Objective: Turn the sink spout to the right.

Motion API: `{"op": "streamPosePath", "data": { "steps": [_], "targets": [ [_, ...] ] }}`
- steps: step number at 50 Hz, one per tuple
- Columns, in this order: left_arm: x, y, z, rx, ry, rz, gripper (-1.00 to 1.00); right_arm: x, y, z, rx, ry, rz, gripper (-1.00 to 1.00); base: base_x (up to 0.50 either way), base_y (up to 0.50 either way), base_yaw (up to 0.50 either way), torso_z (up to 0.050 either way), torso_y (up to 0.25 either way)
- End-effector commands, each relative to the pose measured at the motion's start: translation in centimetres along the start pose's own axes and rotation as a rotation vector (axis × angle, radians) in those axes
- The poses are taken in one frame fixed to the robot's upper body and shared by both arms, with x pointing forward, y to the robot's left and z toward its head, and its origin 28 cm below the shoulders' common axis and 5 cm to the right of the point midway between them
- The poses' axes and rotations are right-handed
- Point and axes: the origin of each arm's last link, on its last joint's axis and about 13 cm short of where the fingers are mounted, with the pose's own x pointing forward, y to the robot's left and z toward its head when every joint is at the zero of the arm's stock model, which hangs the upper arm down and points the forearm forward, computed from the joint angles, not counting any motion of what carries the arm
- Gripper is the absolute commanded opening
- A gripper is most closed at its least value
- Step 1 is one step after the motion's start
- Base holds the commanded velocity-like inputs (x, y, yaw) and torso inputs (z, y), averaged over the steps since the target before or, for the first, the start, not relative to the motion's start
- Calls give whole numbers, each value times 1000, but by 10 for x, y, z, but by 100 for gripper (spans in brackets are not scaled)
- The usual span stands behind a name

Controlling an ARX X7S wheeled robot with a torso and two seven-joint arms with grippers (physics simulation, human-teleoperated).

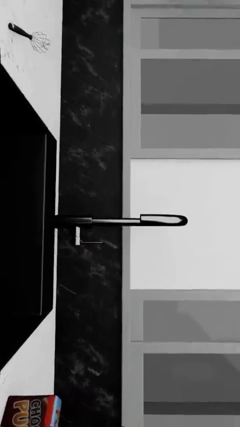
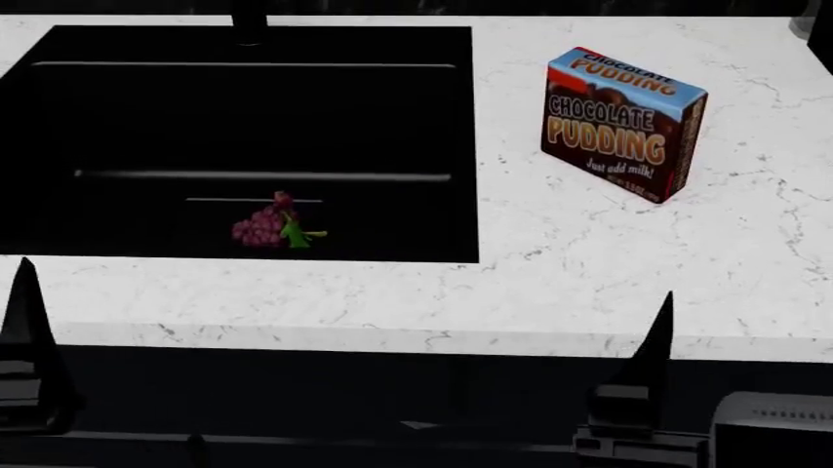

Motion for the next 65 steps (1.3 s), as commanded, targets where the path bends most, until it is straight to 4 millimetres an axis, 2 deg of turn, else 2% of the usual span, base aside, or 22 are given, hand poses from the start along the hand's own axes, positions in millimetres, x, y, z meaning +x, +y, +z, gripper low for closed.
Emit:
{"op": "streamPosePath", "data": {
  "steps": [1, 14, 23, 39, 65],
  "targets": [
    [6, 5, 16, 16, -48, 22, 100, 6, -10, 16, -26, -41, -35, 100, 0, 0, 0, 0, 0],
    [12, 6, 28, 5, -64, 62, 100, 7, -14, 21, -27, -47, -43, 100, 0, 0, 0, 0, 0],
    [13, 6, 29, 8, -60, 75, 100, 9, -14, 22, -26, -52, -48, 100, 0, 0, 0, 0, 0],
    [9, 9, 30, 12, -57, 82, 100, 28, -14, 24, -29, -63, -61, 100, 0, 0, 0, 0, 0],
    [12, 8, 34, 20, -56, 88, 100, 27, -14, 26, -32, -74, -64, 100, 0, 0, 0, 0, 0]
  ]
}}
